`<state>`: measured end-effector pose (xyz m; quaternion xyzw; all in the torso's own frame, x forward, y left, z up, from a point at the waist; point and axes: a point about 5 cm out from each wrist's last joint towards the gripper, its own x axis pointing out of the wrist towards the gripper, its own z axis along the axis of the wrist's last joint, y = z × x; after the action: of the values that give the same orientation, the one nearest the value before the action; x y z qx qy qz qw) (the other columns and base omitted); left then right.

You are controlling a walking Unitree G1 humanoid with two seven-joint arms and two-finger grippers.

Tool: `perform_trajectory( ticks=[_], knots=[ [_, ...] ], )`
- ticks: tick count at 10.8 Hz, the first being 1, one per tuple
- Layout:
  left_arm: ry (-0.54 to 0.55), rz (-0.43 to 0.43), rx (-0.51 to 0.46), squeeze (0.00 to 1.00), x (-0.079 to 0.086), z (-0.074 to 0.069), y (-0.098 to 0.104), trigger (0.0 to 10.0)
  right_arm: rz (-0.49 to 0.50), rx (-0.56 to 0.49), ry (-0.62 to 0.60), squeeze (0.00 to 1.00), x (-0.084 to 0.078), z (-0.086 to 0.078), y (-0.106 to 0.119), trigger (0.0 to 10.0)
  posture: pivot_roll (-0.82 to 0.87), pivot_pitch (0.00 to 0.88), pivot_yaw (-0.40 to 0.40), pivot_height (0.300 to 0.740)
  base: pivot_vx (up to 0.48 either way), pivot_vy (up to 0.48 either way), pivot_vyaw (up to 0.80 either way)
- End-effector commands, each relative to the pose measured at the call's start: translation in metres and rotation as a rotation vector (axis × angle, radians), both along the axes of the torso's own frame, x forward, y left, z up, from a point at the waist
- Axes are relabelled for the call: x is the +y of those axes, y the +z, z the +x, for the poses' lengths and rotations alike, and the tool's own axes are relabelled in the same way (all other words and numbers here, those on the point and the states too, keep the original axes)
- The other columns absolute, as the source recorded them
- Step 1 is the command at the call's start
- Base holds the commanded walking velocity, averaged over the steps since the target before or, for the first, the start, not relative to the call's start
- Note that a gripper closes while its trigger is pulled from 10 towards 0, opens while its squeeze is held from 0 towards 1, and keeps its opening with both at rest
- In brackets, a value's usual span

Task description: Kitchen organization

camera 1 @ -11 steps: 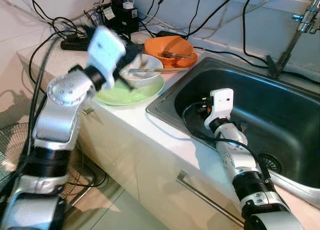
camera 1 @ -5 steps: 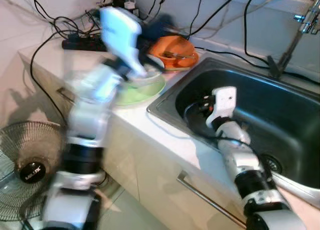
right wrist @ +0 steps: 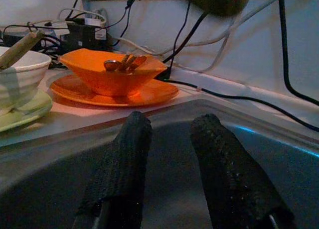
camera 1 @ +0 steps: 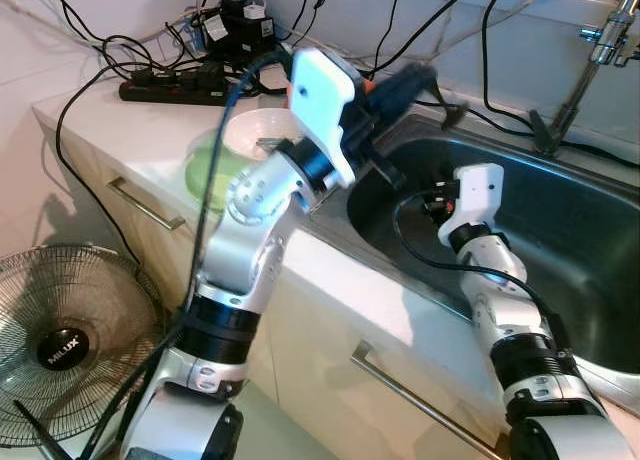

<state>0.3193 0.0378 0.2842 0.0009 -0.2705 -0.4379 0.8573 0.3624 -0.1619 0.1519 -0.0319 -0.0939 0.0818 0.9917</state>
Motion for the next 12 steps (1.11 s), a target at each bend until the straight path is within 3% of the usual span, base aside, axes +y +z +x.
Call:
perform_trajectory(
  ticks=[1,2,4,9,10,11,12],
  knots=[
    [-0.006,-0.003,0.030,0.00,0.000,0.002,-0.007,10.0,0.001,-0.014,-0.025,0.47,-0.009,-0.003,0.000,10.0,0.17,0.000,0.009,0.740,0.000,0.000,0.00],
    [0.007,0.001,0.070,0.00,0.003,0.005,-0.019,10.0,0.002,-0.010,-0.029,1.00,-0.014,-0.005,-0.003,10.0,0.17,0.000,0.013,0.740,0.000,0.000,0.00],
    [0.022,0.004,0.102,0.00,0.005,0.007,-0.027,10.0,-0.015,-0.016,-0.020,1.00,-0.022,-0.009,-0.003,10.0,0.17,0.000,0.016,0.740,0.000,0.000,0.00],
    [0.017,0.003,0.136,0.00,0.003,0.009,-0.035,10.0,-0.008,-0.099,0.192,1.00,-0.011,-0.021,0.008,10.0,0.16,0.000,0.014,0.740,0.000,0.000,0.00],
    [0.016,0.005,0.144,0.00,0.002,0.010,-0.036,10.0,-0.011,-0.113,0.218,0.84,-0.010,-0.023,0.011,10.0,0.16,0.000,0.015,0.740,0.000,0.000,0.00],
    [0.006,0.010,0.164,0.00,0.000,0.010,-0.040,10.0,-0.005,-0.129,0.244,0.00,-0.007,-0.025,0.015,10.0,0.16,0.000,0.015,0.740,0.000,0.000,0.00],
    [-0.001,0.021,0.175,0.00,-0.002,0.010,-0.043,10.0,-0.003,-0.131,0.253,0.00,-0.005,-0.025,0.016,10.0,0.16,0.000,0.015,0.740,0.000,0.000,0.00]
  ],
)
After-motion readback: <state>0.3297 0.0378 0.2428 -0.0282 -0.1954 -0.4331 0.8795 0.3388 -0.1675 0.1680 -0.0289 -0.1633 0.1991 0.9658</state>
